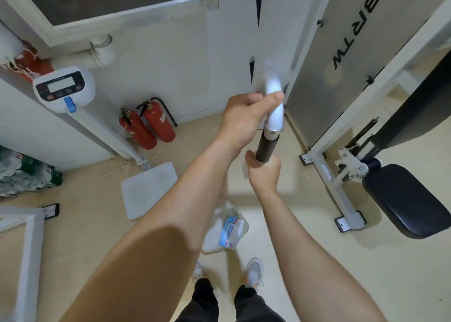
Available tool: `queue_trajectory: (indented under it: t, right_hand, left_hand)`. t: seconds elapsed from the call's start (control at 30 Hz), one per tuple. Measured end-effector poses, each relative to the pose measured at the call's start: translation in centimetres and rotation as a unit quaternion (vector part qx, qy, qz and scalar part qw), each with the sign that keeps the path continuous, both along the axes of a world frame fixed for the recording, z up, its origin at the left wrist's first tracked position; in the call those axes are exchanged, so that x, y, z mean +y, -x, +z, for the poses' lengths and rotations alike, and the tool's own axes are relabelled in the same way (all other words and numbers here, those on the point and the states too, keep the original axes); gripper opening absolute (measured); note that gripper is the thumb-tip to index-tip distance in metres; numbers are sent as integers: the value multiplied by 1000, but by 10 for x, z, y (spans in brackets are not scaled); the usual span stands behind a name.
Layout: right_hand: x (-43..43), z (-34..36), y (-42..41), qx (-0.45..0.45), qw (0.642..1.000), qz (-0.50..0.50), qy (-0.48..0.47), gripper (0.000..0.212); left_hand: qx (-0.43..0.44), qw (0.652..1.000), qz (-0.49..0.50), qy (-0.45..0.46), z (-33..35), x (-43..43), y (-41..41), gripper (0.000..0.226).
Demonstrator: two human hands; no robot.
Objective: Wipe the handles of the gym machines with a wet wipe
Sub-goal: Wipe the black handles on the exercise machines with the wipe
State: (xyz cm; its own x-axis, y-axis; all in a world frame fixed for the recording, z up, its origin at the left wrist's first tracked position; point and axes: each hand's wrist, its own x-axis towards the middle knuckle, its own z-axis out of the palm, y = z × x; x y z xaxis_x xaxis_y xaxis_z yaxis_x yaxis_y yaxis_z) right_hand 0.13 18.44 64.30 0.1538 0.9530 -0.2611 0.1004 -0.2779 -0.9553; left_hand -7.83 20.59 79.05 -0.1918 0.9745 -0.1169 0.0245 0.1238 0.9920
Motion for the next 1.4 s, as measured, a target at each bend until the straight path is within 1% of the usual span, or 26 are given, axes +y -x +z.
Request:
queue_trajectory:
  t: [0.03, 0.1, 0.13, 0.2, 0.27, 0.33, 0.4, 0.47, 0.5, 0.53, 0.6, 0.63, 0.67, 0.73, 0.77, 0.8, 0.87, 0.9, 0.93, 1.0, 1.03, 1.1, 1.17, 1.23, 1.3, 1.4]
  right_hand:
    - [2, 0, -4, -17, 998, 55, 4, 34]
    - [7, 18, -12, -47, 985, 167, -21, 33]
    - [10, 34, -15, -43, 976, 211, -37, 32]
    - [16, 75, -20, -1, 967, 243, -81, 28]
    - [17, 104, -20, 54, 965, 223, -129, 28]
    - [13, 107, -11, 65, 975, 153, -146, 34]
    - [9, 89, 1, 54, 986, 68, -145, 32]
    - [5, 53, 10, 26, 992, 26, -117, 32]
    - [3, 36, 13, 18, 995, 20, -94, 32]
    - [1, 22, 13, 15, 997, 21, -69, 32]
    - [-3, 1, 12, 7, 999, 38, -24, 32]
    - [-4, -7, 10, -3, 998, 56, -6, 32]
    - [-4, -12, 8, -16, 997, 76, 14, 31]
    - [-7, -24, -1, -44, 991, 109, 62, 20]
    - [-10, -31, -5, -54, 988, 114, 89, 16]
    - [-15, -34, -8, -58, 985, 112, 118, 15]
    - [-30, -38, -8, -20, 978, 98, 182, 14]
    - [-39, -35, -3, 21, 974, 98, 202, 11]
    - [-46, -29, 4, 73, 968, 104, 215, 7]
    - [-52, -8, 22, 164, 958, 110, 208, 6]
    - [-51, 3, 32, 195, 955, 115, 194, 11]
    - [-45, 25, 51, 236, 949, 119, 172, 24]
    - [-35, 44, 67, 262, 943, 117, 171, 35]
    - [-24, 57, 83, 273, 942, 106, 166, 40]
    - [-16, 69, 99, 262, 950, 98, 141, 34]
    - [-6, 87, 117, 232, 966, 59, 94, 25]
  left_hand:
    - [1, 1000, 8, 1, 0, 1, 3, 47]
    - [2, 1000, 13, 3, -1, 2, 11, 45]
    - [6, 1000, 9, 3, -1, 2, 13, 46]
    - [9, 1000, 6, 5, -2, 0, 15, 45]
    - [-2, 1000, 8, 6, -3, -3, 12, 39]
    - [-16, 1000, 12, 10, -3, -3, 8, 40]
    - [-25, 1000, 14, 11, 0, -3, 6, 57]
    - [-17, 1000, 15, 11, 3, -4, 7, 71]
    - [-13, 1000, 12, 7, 3, -5, 7, 72]
    - [-8, 1000, 11, 5, 3, -6, 7, 67]
    - [0, 1000, 14, 5, 2, -8, 9, 53]
    - [6, 1000, 17, 4, 2, -9, 10, 49]
    - [14, 1000, 18, 5, 4, -10, 10, 50]
    - [25, 999, 12, 16, 3, -12, 14, 59]
    - [25, 999, 10, 21, 0, -14, 17, 59]
    - [20, 999, 13, 25, -3, -18, 22, 54]
    - [-7, 999, 24, 42, -19, -30, 38, 35]
    - [-4, 998, 34, 60, -32, -37, 49, 28]
    - [20, 995, 37, 85, -44, -45, 60, 26]
    - [76, 984, 9, 164, -70, -61, 82, 25]
    - [75, 975, -12, 209, -80, -69, 94, 31]
    - [24, 962, -57, 267, -93, -79, 115, 43]
    - [-36, 965, -65, 250, -95, -78, 134, 35]
    - [-55, 977, -37, 204, -87, -70, 152, 26]
    - [-48, 985, -23, 164, -79, -56, 173, 19]
    - [-20, 992, -31, 117, -59, -32, 208, 15]
